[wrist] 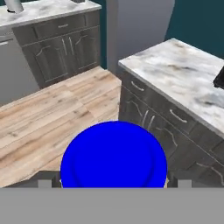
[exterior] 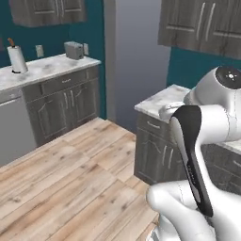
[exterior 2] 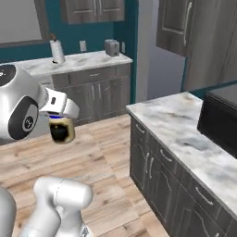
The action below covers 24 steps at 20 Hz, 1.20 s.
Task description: Move the ketchup and mayonnaise from the cabinet to the dining counter.
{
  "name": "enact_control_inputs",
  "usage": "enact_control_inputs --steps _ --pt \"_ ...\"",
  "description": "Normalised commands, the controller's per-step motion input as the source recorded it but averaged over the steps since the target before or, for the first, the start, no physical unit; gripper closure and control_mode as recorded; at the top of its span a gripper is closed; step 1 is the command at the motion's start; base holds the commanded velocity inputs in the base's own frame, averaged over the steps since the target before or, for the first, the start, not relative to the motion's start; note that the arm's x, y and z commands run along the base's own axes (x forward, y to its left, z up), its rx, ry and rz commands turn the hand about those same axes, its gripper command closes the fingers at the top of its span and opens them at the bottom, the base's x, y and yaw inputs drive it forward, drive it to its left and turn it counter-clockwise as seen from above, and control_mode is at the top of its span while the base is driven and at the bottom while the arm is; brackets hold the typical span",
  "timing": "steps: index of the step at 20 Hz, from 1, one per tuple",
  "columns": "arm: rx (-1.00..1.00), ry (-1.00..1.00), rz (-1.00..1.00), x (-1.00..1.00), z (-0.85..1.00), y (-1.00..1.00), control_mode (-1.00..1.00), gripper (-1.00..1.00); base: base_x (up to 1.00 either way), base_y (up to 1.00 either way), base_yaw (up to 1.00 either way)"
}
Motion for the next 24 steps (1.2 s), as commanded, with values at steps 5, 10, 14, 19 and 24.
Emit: enact_control_inputs --steps 5,10,14,19,24 --pt "0.00 0.00 0.00 0.00 0.00 0.00 1.00 1.00 -0.35 0.42 1.00" --pt "0.00 0.00 0.00 0.00 0.00 0.00 1.00 1.00 -0.40 0.54 0.99" --pt "0.00 0.00 0.00 0.00 0.00 0.00 1.00 1.00 -0.33 0.75 0.93" --pt "0.00 0.00 0.00 0.00 0.00 0.00 1.00 1.00 -0.11 0.92 0.86" --pt "0.00 0.00 0.00 0.00 0.00 0.00 1.00 1.00 0.09 0.88 0.77"
